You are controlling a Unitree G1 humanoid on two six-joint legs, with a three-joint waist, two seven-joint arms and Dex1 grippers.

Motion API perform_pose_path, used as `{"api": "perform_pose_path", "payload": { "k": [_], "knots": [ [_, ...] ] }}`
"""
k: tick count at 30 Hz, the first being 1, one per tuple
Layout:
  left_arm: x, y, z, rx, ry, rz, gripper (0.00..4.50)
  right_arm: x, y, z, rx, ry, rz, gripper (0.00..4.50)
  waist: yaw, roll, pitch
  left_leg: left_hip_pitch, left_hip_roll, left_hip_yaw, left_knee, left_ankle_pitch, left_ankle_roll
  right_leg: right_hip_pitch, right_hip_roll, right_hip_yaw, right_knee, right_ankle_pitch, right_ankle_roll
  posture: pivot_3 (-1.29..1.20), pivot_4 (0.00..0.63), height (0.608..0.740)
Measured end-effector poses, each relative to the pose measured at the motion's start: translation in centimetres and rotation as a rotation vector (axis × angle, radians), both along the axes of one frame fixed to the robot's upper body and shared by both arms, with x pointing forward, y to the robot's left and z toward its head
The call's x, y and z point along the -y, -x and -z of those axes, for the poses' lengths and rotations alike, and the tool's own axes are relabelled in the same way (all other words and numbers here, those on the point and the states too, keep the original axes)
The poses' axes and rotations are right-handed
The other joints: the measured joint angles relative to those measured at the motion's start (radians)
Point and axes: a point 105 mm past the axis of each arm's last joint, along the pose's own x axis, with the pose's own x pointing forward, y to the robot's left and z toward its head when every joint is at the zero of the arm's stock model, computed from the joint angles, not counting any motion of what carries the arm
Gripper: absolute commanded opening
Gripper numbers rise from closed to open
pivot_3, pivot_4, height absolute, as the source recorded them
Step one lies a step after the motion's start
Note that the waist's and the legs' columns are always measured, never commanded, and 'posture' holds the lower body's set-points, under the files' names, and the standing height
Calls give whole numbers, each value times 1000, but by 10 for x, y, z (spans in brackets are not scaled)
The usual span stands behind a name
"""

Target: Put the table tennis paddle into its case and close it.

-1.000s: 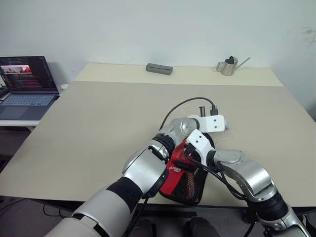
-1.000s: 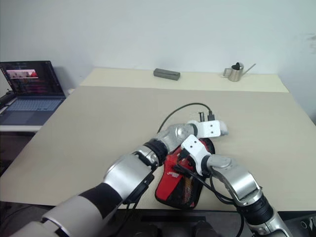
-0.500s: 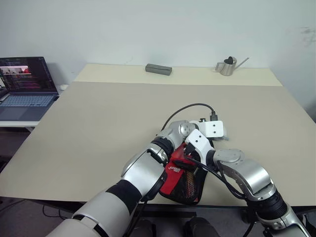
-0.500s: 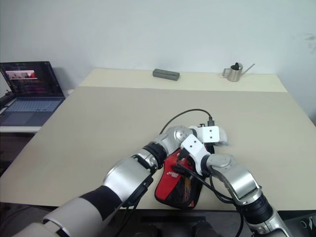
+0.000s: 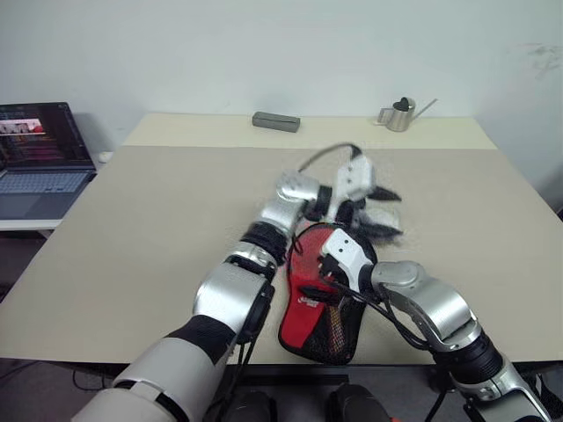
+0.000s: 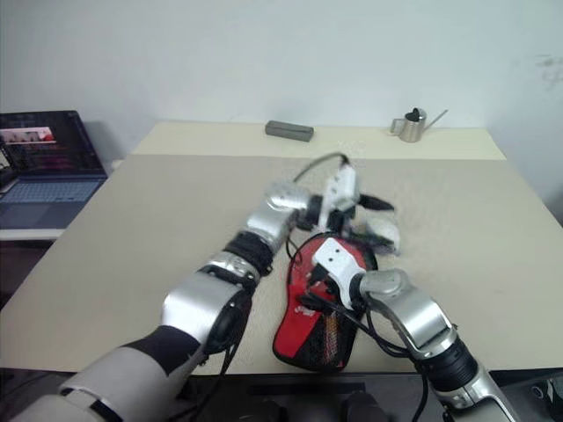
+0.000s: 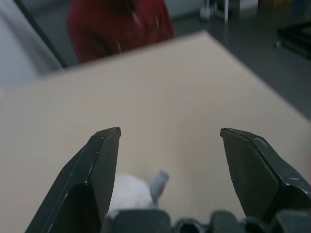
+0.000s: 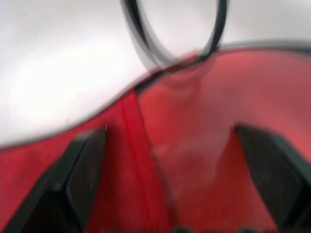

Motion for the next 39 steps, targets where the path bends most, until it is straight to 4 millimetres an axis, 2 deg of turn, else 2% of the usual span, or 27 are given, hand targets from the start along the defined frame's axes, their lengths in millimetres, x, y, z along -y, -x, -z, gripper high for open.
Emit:
{"api": "perform_pose_path", "payload": {
  "k": [1,3,5,8,11,13,16,20,23,28,31,35,39],
  "knots": [
    [-8,-1,-9,16,14,-5,3568,0,0,0,-1,0,1,4500,0,0,0,1,0,0,0,0,0,1,0,0,0,0,0,0,150,740],
    [-28,-5,-14,17,35,-45,3568,0,-1,1,-4,-1,2,4500,0,2,-1,3,0,0,0,0,0,2,0,0,0,0,0,0,150,740],
    [-49,-11,-7,-32,32,-104,3568,0,-1,1,-4,-1,2,4500,0,2,-1,3,0,0,0,0,0,2,0,0,1,0,0,0,150,740],
    [-95,-26,6,-95,4,-263,3568,0,-1,0,-10,-9,-3,4500,-2,1,-1,3,0,-1,0,0,0,1,0,0,1,0,0,0,150,740],
    [-138,-38,2,-92,11,-427,3568,3,-1,-1,-15,-13,-5,4500,1,1,-1,2,0,-1,0,0,0,1,0,0,0,0,0,0,150,740],
    [-155,-40,3,-106,17,-482,3568,5,-1,-2,-19,-20,-3,4500,5,1,-1,2,0,-1,0,0,0,1,0,0,0,0,0,0,150,740],
    [-171,-36,15,-143,-4,-523,3568,7,-1,-4,-39,-36,1,4500,9,1,-1,2,0,-1,0,0,0,1,-1,0,0,0,0,0,150,740],
    [-179,-21,29,-192,-31,-491,3568,11,2,-10,-86,-63,3,4500,10,1,-1,-1,0,-2,0,0,0,-1,-2,1,0,0,-1,0,150,740],
    [-184,-12,32,-209,-52,-469,3568,17,5,-16,-126,-90,14,4500,10,1,-1,-4,0,-3,0,0,0,-4,-6,2,0,0,-1,0,150,740],
    [-187,-7,32,-218,-59,-461,3568,28,10,-40,-105,-127,6,4500,10,1,0,-5,0,-3,0,0,0,-4,-6,1,-1,0,-1,0,150,740],
    [-185,-5,30,-215,-53,-451,3568,39,14,-54,-84,-131,-1,4500,10,1,1,-6,-1,-3,0,0,0,-4,-7,1,-2,0,-1,0,150,740],
    [-178,1,26,-212,-45,-414,3568,63,24,-69,-43,-99,-7,4500,12,1,2,-7,-1,-3,0,0,0,-4,-7,0,-4,0,-1,0,150,740],
    [-166,8,33,-235,-90,-342,3568,82,36,-77,-65,-128,-2,4500,12,0,3,-7,-1,-3,-1,0,0,-4,-7,0,-4,0,-1,0,150,740]
  ]
}}
